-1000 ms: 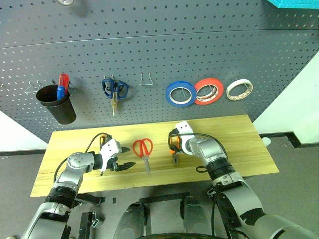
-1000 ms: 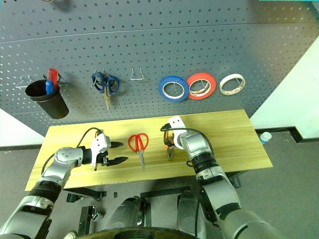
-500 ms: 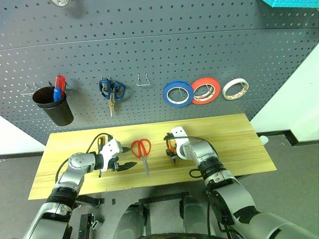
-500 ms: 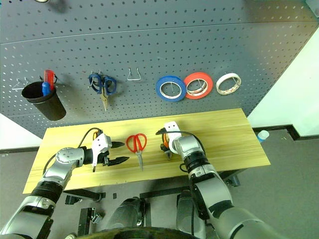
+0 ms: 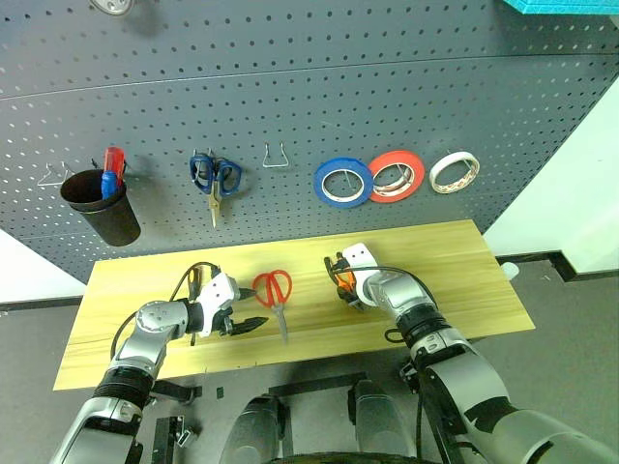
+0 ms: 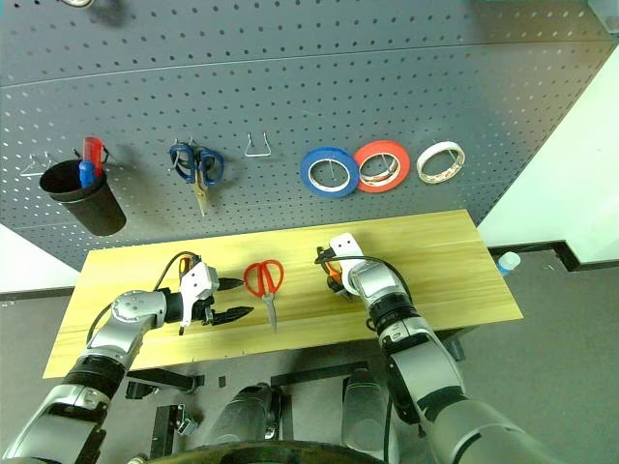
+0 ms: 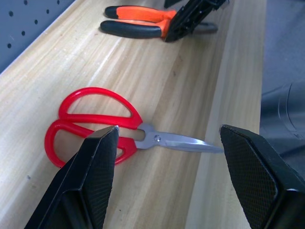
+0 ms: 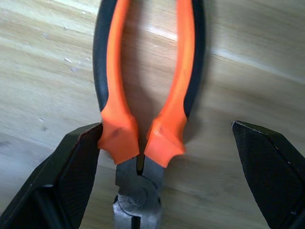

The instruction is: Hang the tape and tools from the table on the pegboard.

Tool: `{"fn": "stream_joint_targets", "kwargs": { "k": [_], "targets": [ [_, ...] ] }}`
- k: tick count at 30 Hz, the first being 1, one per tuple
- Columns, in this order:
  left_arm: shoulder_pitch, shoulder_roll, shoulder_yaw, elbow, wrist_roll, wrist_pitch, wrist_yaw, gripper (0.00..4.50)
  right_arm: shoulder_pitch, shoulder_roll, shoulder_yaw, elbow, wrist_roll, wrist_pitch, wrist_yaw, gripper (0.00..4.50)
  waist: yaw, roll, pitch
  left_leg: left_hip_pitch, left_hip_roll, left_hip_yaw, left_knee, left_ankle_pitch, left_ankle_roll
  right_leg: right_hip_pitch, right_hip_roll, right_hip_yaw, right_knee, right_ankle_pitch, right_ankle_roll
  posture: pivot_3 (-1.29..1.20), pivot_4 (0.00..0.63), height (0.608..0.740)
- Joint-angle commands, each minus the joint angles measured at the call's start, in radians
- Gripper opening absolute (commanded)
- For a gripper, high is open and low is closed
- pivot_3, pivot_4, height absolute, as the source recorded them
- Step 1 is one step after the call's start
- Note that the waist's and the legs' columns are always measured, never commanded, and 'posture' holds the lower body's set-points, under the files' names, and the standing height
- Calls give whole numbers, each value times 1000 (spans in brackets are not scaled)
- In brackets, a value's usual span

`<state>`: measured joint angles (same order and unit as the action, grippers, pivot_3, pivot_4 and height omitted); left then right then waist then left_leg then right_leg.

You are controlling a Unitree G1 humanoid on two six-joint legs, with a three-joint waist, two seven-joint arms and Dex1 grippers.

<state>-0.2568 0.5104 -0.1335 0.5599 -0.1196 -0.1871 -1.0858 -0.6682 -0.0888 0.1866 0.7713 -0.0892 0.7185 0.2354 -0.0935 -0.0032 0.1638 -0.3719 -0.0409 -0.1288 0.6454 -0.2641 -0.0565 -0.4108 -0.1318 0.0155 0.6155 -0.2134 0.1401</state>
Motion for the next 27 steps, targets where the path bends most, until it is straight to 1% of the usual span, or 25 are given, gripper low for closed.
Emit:
{"fn": "stream_joint_targets", "kwargs": {
  "k": [1, 10, 13, 15, 16, 18, 22, 26, 27],
  "targets": [
    [-2, -2, 17, -24, -11, -19, 2, 3561, -9, 5, 20, 47, -17, -45, 24, 4460, -5, 0, 0, 0, 0, 0, 0, 0, 0, 0, 0, 0, 0, 0, 0, -93, 95, 733],
    [15, -7, 16, -43, -11, -14, 8, 3561, -98, 39, -9, 212, -8, -150, 21, 4460, -15, -1, -1, 1, 0, 0, 0, 0, 0, 0, 0, 0, 1, 0, 0, -84, 95, 733],
    [26, -7, 18, -53, -12, -12, 11, 3561, -110, 41, -20, 235, -6, -156, 20, 3917, -14, 0, -1, 1, 0, 0, 0, 0, 0, 0, 0, 0, 1, 0, 0, -78, 95, 733],
    [30, -7, 19, -57, -13, -11, 14, 3561, -112, 39, -22, 242, -7, -156, 22, 3315, -12, 0, -1, 1, 0, 0, 0, 0, 0, 0, 0, 0, 1, 0, 0, -77, 96, 733],
    [32, -6, 20, -60, -14, -10, 15, 3561, -111, 37, -23, 243, -8, -154, 24, 2879, -11, 0, -1, 1, 0, 0, 0, 0, 0, 0, 0, 0, 1, 0, 0, -77, 94, 733],
    [35, -6, 21, -62, -14, -10, 17, 3561, -108, 32, -25, 238, -9, -150, 27, 2317, -9, 0, -1, 1, 0, 0, 0, 0, 0, 0, 0, 0, 1, 0, 0, -77, 94, 733],
    [40, -5, 25, -69, -18, -11, 22, 3561, -93, 21, -33, 193, -4, -125, 38, 2299, -7, 0, -1, 1, 0, 0, 0, 0, 0, 0, 0, 0, 1, 0, 0, -76, 94, 733],
    [58, -4, 67, -108, -66, -14, 27, 3561, -1, -31, 15, -31, -17, -135, 126, 2299, -3, 0, -1, -1, 0, -1, 0, 0, 0, -1, 0, 0, 1, 0, 0, -79, 98, 733],
    [71, -3, 93, -132, -92, -16, 32, 3561, 60, -78, 56, -157, -41, -226, 163, 2299, -4, 0, -1, -1, 0, 0, 0, 0, 0, -2, 0, 0, 0, 0, 0, -80, 100, 733]
  ]
}}
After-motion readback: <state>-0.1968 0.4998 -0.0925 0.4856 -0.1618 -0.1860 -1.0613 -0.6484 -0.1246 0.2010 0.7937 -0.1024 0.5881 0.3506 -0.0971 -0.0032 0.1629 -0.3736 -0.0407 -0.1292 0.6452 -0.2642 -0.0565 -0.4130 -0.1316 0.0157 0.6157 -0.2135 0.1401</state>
